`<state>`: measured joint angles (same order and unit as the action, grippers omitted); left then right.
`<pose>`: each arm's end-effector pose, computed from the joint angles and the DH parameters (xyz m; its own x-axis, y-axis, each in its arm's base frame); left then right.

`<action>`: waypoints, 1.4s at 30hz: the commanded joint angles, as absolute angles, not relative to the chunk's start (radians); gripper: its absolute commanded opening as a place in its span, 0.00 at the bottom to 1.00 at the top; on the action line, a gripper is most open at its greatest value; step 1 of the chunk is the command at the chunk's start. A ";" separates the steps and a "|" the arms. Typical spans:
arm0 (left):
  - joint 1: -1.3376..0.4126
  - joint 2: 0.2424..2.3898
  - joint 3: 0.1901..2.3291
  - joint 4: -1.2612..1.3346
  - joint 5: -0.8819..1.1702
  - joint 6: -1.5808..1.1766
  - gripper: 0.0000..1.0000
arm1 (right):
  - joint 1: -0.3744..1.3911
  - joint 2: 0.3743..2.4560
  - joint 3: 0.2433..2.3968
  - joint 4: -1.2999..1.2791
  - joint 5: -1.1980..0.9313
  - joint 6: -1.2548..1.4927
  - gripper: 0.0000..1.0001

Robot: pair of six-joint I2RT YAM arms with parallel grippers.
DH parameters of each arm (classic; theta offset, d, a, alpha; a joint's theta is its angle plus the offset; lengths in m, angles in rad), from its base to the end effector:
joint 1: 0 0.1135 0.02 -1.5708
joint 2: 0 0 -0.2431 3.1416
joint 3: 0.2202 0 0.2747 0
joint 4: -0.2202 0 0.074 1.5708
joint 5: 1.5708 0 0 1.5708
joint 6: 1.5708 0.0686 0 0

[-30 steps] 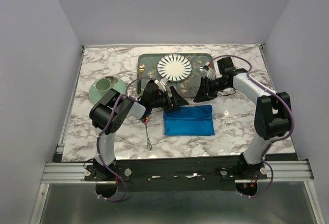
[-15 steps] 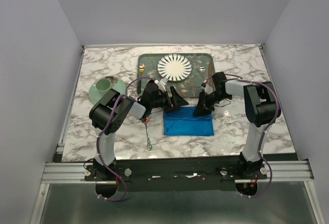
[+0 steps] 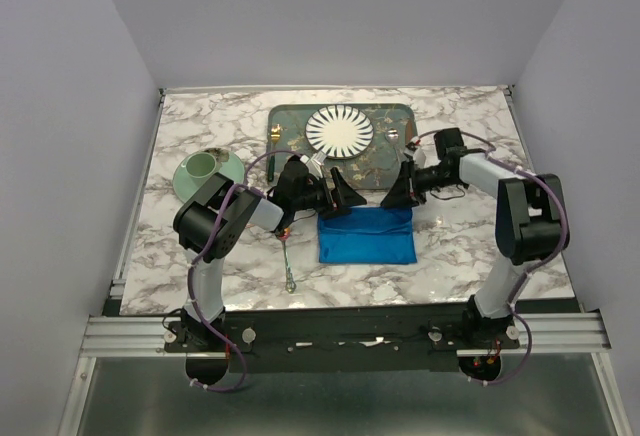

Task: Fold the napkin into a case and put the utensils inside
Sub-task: Smooth out the 2/3-rectangle-folded napkin at the center of the board.

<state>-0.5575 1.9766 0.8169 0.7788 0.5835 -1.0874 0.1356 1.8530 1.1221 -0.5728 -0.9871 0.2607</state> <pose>0.3194 -0.2437 0.0663 -0.9219 -0.2960 -0.2501 0.1276 0.3775 -0.9172 0.3458 0.1050 0.1049 -0.9988 0.0071 -0.0476 -0.0365 0.5325 0.8457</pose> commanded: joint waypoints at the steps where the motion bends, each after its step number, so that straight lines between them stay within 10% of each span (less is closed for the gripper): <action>1: -0.552 1.985 0.793 0.703 0.541 -1.054 0.99 | 0.118 1.770 1.056 -0.532 -1.085 0.285 0.28; 21: -0.549 1.889 0.788 0.744 0.607 -1.023 0.99 | 0.063 1.956 1.008 -0.624 -0.781 0.229 0.19; 30: -0.577 1.622 0.876 0.345 0.602 -0.526 0.97 | 0.067 1.891 0.991 -0.615 -0.787 0.215 0.17; 34: -0.630 1.609 0.963 0.079 0.539 -0.228 0.61 | 0.081 1.862 0.988 -0.611 -0.798 0.201 0.17; 36: -0.664 1.623 1.000 0.002 0.509 -0.149 0.27 | 0.094 1.836 0.992 -0.609 -0.805 0.195 0.17; 42: -0.753 1.701 1.052 -0.164 0.394 -0.005 0.13 | 0.103 1.749 1.051 -0.687 -0.842 0.157 0.21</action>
